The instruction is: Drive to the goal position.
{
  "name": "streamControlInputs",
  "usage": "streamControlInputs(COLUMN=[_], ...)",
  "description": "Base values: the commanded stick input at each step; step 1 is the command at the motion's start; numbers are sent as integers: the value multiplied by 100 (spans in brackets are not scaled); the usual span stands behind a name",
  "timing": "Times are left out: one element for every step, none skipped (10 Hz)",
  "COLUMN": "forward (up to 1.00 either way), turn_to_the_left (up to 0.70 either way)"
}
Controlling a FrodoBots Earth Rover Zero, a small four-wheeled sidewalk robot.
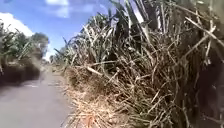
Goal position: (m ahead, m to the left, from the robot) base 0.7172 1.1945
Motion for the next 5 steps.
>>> streamControlInputs(forward=[30,30,30,30,30], turn_to_the_left=[73,73,73,73,73])
